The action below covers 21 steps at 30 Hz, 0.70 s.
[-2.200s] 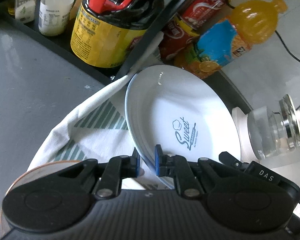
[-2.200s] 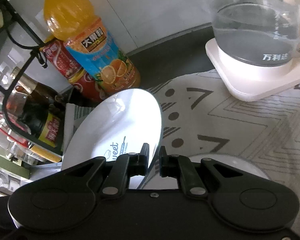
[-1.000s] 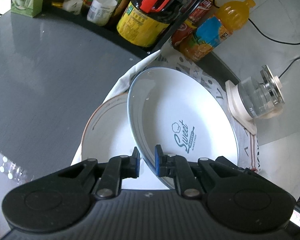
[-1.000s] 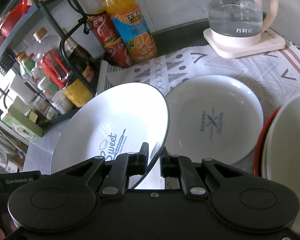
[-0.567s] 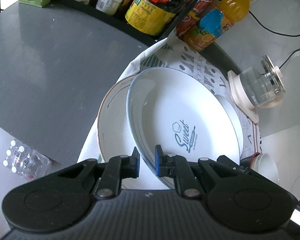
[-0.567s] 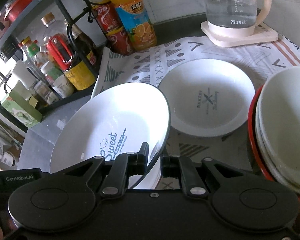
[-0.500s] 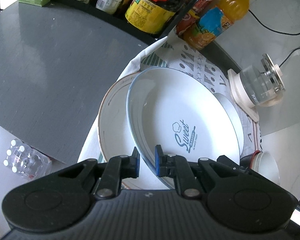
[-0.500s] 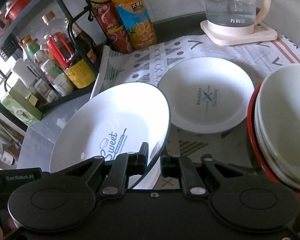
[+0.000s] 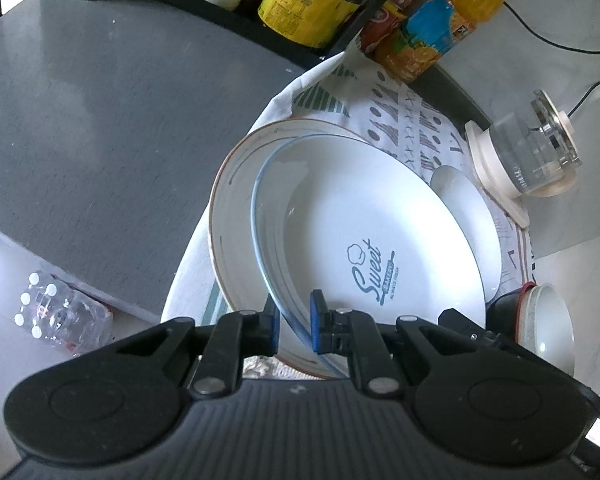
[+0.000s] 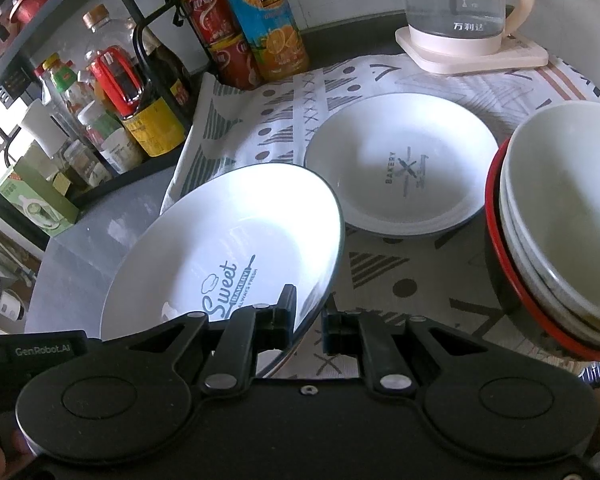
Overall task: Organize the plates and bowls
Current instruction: 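Lift the 'Sweet' plate with both grippers over the flower-motif plate, then lower the 'Sweet' plate onto the flower-motif plate and open both grippers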
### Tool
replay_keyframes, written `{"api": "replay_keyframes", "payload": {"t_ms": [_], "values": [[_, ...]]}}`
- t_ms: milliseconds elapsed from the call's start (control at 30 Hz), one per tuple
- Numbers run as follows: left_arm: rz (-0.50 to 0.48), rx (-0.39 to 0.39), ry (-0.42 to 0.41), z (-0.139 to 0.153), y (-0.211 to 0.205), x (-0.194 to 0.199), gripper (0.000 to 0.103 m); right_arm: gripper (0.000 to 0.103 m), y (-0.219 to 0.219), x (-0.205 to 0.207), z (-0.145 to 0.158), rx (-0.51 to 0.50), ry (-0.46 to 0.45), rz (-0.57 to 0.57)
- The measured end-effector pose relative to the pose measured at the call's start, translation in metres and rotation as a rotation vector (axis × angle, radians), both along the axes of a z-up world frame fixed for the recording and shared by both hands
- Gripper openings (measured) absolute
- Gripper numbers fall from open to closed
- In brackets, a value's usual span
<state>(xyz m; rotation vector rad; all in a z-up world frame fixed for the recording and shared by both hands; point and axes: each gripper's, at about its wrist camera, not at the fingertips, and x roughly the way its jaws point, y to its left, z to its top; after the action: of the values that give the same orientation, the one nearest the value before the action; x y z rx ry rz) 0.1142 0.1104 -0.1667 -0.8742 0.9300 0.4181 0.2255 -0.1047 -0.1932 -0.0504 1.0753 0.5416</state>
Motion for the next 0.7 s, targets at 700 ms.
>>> {"api": "replay_keyframes", "payload": {"t_ms": [700], "values": [[0.004, 0.007, 0.052, -0.007, 0.012, 0.005, 0.014, 0.013, 0.010, -0.001, -0.014, -0.027, 0.026, 0.040]]}}
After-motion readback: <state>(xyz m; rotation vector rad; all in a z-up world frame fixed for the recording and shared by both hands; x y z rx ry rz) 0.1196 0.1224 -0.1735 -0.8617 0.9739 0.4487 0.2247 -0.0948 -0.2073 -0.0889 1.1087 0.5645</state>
